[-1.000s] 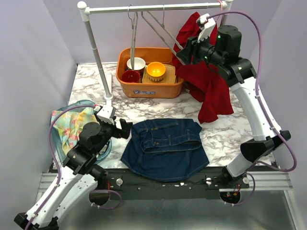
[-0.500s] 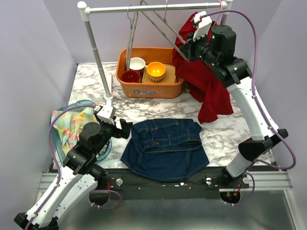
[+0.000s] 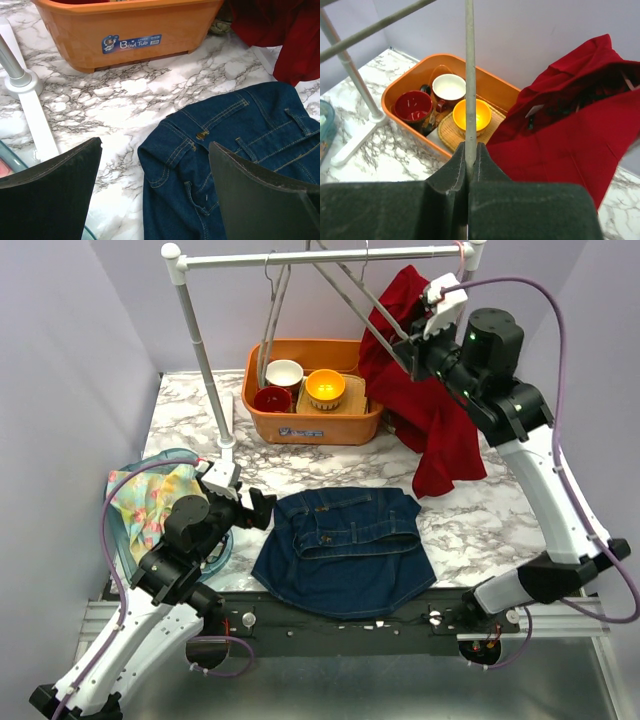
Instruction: Place the skirt on the hanger
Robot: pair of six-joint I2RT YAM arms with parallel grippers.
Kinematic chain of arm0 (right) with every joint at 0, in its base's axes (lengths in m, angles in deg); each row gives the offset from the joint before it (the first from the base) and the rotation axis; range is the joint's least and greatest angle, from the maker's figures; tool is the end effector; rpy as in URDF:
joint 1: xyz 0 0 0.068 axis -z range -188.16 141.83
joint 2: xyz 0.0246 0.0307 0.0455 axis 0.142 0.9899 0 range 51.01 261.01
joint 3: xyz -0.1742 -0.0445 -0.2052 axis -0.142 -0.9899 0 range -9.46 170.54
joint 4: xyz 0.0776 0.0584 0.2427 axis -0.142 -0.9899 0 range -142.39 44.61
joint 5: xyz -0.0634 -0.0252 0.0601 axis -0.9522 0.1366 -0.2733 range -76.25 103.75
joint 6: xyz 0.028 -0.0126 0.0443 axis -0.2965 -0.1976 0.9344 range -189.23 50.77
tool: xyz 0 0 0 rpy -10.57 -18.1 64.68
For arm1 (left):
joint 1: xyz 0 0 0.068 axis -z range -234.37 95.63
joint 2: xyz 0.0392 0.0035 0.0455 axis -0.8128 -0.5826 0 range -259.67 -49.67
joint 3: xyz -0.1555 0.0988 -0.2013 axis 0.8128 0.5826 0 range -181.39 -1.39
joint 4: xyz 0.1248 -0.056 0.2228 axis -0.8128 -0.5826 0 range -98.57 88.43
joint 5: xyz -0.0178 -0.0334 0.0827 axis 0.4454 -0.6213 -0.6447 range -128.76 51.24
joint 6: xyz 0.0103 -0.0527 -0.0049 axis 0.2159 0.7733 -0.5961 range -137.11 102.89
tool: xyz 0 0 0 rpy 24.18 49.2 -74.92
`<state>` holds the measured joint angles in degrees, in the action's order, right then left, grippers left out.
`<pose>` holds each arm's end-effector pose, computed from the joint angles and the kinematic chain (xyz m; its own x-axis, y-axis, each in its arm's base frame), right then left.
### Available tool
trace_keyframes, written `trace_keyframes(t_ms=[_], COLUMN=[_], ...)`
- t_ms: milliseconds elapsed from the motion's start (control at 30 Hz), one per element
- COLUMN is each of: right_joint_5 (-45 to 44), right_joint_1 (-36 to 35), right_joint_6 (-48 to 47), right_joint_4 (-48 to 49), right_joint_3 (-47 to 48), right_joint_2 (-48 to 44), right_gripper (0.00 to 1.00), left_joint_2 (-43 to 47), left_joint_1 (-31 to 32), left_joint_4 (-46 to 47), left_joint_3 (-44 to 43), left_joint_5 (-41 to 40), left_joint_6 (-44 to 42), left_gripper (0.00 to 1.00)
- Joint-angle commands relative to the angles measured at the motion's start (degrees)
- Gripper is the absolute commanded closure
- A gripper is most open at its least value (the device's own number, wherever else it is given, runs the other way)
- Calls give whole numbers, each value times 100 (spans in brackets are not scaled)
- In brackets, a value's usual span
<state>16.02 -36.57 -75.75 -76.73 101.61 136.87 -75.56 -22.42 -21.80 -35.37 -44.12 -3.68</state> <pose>0.2684 0.1467 0.5238 -0.0354 -0.1482 -0.9883 -0.5173 0.8489 -0.1087 0.1066 -0.0626 0.2997 -0.2778 -0.0993 -0.9555 0.3955 0.8946 -0.2079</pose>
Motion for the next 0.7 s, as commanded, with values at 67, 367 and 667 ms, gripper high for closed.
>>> trace_keyframes(t_ms=[67,367,667], right_joint_5=[213,536,1952], right_joint_1=[-25,-16,54], right_joint_6=[-419,-1314,-2914], right_joint_4=[365,-161,-1672], right_joint_3=[-998,-3194,-5199], right_joint_2=[-948,-2687,-4367], right_gripper=[99,99,99], left_joint_2=[119,699,858], left_joint_1=[-30,-30,-22], left_joint_4=[221,1125,1873], left_joint_3=[58,505,270], left_joint_5=[167,1798,3690], left_joint_6=[-130,-797,-1896], left_gripper=[1,1,1])
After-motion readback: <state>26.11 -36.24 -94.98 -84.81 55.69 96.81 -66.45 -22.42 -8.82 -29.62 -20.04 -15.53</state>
